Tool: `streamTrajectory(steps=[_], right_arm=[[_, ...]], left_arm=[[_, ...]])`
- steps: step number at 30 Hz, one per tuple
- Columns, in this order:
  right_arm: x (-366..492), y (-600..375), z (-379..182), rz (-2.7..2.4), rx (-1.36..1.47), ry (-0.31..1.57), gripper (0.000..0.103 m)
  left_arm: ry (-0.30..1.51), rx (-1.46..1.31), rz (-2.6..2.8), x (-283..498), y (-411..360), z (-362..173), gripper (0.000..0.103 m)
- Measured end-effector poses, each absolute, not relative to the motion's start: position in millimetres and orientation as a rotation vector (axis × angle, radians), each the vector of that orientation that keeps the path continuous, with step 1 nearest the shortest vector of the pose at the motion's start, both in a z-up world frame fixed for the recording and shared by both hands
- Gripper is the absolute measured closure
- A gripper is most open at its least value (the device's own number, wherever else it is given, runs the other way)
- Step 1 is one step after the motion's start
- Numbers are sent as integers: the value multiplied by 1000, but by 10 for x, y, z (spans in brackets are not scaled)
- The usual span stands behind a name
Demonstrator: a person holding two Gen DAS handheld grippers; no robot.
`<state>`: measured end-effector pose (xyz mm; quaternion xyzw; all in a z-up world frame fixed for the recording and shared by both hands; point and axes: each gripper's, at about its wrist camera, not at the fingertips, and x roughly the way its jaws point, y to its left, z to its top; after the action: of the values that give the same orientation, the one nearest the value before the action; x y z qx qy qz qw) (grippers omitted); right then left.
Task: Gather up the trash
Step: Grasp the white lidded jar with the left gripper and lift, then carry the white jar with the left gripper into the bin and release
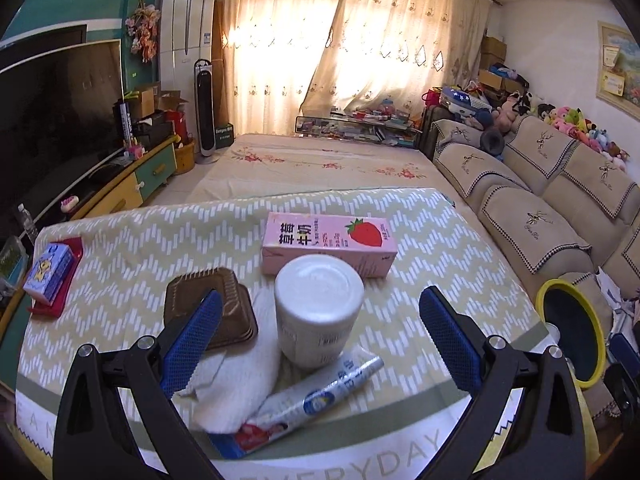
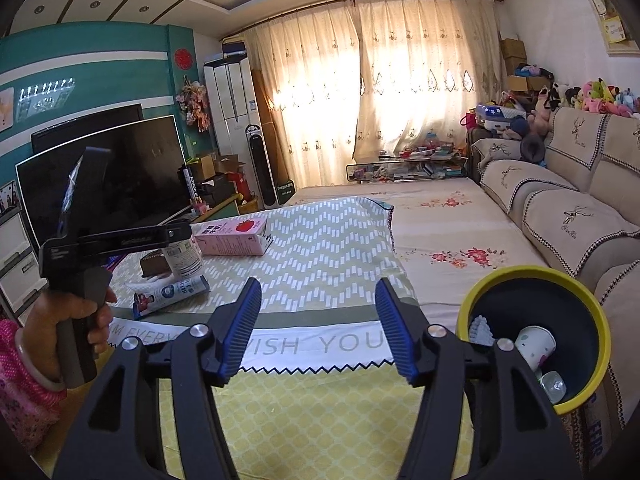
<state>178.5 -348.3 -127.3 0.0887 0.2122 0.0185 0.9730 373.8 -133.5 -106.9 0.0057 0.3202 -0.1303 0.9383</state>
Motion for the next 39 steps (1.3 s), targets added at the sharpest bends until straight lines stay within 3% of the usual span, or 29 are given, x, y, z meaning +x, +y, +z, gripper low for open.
streamTrajectory(steps=[5,13,15,30,39], right_arm=[[1823,-3467,-1285,42,181,447,43],[1849,-3501,-1295,46,196,462,42],[1848,-3501,-1292,45,200,462,42],[1783,-3573,-1255,37,231,421,42],[1370,-4089,-1066,-112,236,330,42]], left_arm=[[668,26,-272,3822,-1391,-1125,9],[695,58,-263,3933,-1420,-1273,39],[695,78,-254,3932,-1437,-1307,56],[570,97,-282,3414,-1500,-796,56],[546,138,-458,2912,-2076,-499,56]])
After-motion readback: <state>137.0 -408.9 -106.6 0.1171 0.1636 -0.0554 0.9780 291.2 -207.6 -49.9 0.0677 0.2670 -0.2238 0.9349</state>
